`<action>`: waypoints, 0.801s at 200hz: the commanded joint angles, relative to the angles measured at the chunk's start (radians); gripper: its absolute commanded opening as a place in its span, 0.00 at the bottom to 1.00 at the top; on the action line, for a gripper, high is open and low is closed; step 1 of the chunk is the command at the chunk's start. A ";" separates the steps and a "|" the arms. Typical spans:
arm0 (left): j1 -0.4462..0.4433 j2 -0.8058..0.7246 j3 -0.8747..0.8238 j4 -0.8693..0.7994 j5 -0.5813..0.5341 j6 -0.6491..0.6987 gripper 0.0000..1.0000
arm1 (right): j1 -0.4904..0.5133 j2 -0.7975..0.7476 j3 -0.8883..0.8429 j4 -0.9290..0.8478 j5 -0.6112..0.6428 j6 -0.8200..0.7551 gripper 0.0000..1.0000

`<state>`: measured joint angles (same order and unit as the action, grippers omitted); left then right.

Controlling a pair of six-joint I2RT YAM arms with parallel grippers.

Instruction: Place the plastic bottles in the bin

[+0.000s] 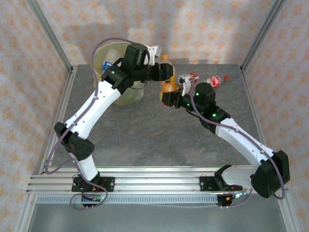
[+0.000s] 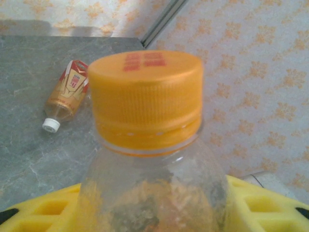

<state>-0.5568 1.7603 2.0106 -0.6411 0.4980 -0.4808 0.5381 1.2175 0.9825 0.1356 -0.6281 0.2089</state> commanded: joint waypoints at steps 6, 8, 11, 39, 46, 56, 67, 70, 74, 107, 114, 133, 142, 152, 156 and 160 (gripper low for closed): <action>-0.008 -0.037 -0.021 0.031 0.025 -0.011 0.48 | 0.004 -0.004 0.041 0.083 -0.012 -0.001 0.43; -0.009 -0.039 -0.022 0.030 0.023 -0.010 0.48 | 0.004 -0.005 0.041 0.081 -0.011 -0.002 0.44; -0.008 -0.043 -0.022 0.031 0.017 -0.005 0.47 | 0.004 -0.006 0.041 0.080 -0.009 -0.002 0.44; -0.008 -0.075 -0.029 0.029 -0.039 0.035 0.43 | 0.004 -0.015 0.038 0.064 0.011 -0.007 0.64; -0.008 -0.084 -0.028 0.026 -0.054 0.049 0.43 | 0.004 -0.020 0.038 0.055 0.018 -0.009 0.72; -0.007 -0.095 -0.018 0.014 -0.083 0.074 0.42 | 0.003 -0.028 0.039 0.035 0.028 -0.012 0.83; -0.006 -0.103 0.009 -0.016 -0.133 0.109 0.39 | 0.003 -0.029 0.039 0.005 0.034 -0.023 0.99; -0.005 -0.105 0.020 -0.027 -0.149 0.120 0.39 | 0.003 -0.030 0.039 -0.004 0.039 -0.025 0.99; -0.004 -0.104 0.033 -0.039 -0.170 0.134 0.39 | 0.003 -0.043 0.039 -0.017 0.045 -0.027 0.99; 0.045 -0.095 0.157 -0.120 -0.319 0.236 0.39 | 0.003 -0.121 0.018 -0.097 0.123 -0.047 0.99; 0.064 -0.090 0.181 -0.126 -0.342 0.260 0.39 | 0.004 -0.138 0.008 -0.106 0.143 -0.046 0.99; 0.117 -0.056 0.277 -0.162 -0.406 0.336 0.39 | 0.003 -0.187 -0.017 -0.125 0.203 -0.039 0.99; 0.141 -0.029 0.335 -0.187 -0.451 0.370 0.39 | 0.004 -0.205 -0.029 -0.135 0.236 -0.031 0.99; 0.165 0.000 0.397 -0.208 -0.497 0.405 0.38 | 0.004 -0.224 -0.040 -0.146 0.265 -0.026 0.99; 0.173 0.011 0.419 -0.212 -0.510 0.424 0.38 | 0.003 -0.229 -0.046 -0.149 0.274 -0.023 0.99; 0.181 0.022 0.438 -0.212 -0.525 0.441 0.38 | 0.003 -0.236 -0.048 -0.151 0.284 -0.020 0.99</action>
<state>-0.4198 1.7279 2.3295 -0.7891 0.1284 -0.1822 0.5426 1.0237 0.9714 0.0265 -0.4492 0.1822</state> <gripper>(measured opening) 0.502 0.991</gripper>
